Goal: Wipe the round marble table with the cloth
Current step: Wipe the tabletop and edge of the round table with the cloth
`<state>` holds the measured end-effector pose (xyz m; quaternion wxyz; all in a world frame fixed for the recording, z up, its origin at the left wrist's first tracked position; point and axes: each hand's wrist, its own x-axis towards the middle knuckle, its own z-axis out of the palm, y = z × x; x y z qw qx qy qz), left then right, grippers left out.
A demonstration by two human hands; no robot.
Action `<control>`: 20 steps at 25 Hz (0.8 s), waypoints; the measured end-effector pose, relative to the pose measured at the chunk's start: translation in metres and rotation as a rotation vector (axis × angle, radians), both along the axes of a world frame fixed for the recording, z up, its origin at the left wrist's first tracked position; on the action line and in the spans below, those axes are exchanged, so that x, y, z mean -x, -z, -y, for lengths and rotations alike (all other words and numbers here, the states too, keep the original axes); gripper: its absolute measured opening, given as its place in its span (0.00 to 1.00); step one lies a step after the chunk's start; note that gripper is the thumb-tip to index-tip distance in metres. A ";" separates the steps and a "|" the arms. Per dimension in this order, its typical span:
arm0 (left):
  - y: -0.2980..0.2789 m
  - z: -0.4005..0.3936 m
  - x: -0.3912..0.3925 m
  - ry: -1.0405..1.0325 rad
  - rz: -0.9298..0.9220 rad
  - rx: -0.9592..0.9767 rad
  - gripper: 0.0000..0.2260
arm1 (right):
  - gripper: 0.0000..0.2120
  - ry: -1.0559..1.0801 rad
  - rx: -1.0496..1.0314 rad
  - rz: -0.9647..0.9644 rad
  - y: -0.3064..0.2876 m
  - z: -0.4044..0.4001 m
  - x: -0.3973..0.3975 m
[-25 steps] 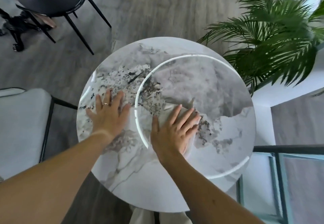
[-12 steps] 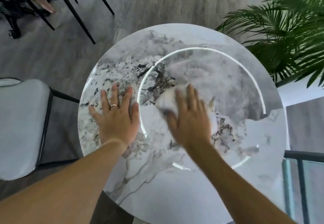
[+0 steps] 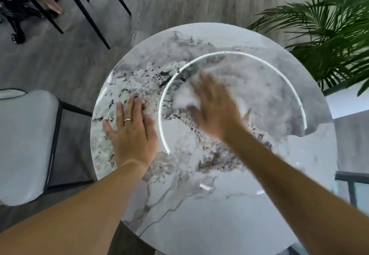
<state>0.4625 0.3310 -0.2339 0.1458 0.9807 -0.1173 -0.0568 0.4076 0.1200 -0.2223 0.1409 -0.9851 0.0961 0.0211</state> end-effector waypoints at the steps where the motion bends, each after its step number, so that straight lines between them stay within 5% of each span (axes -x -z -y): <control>1: -0.001 0.000 -0.001 -0.042 0.005 0.051 0.25 | 0.31 -0.244 -0.041 0.068 0.005 -0.022 0.047; 3: -0.001 0.000 -0.001 -0.071 0.021 0.078 0.23 | 0.30 -0.683 -0.081 0.053 0.002 -0.024 0.107; 5: -0.001 0.000 -0.001 -0.061 0.034 0.047 0.23 | 0.30 -0.894 -0.046 0.065 0.000 0.030 0.077; 6: 0.000 0.000 -0.001 -0.055 0.035 0.037 0.23 | 0.30 -0.776 -0.019 0.052 -0.004 0.055 0.041; 10: -0.001 -0.001 0.001 -0.071 0.050 0.033 0.23 | 0.29 0.255 -0.001 -0.031 -0.011 0.060 -0.103; 12: -0.002 0.001 0.001 -0.139 0.058 0.099 0.23 | 0.29 0.157 0.049 0.034 0.007 0.001 -0.085; 15: -0.006 -0.001 0.000 -0.253 0.050 0.201 0.22 | 0.28 -0.594 -0.064 0.102 0.010 -0.024 0.013; 17: -0.007 -0.001 -0.002 -0.232 0.060 0.161 0.23 | 0.27 -0.894 -0.030 0.109 0.004 0.030 -0.003; 18: -0.005 -0.002 -0.003 -0.216 0.066 0.119 0.23 | 0.27 -0.828 0.000 0.100 -0.001 0.050 -0.032; 20: -0.003 -0.001 -0.003 -0.205 0.076 0.057 0.24 | 0.28 -0.253 -0.024 0.126 -0.009 0.065 -0.111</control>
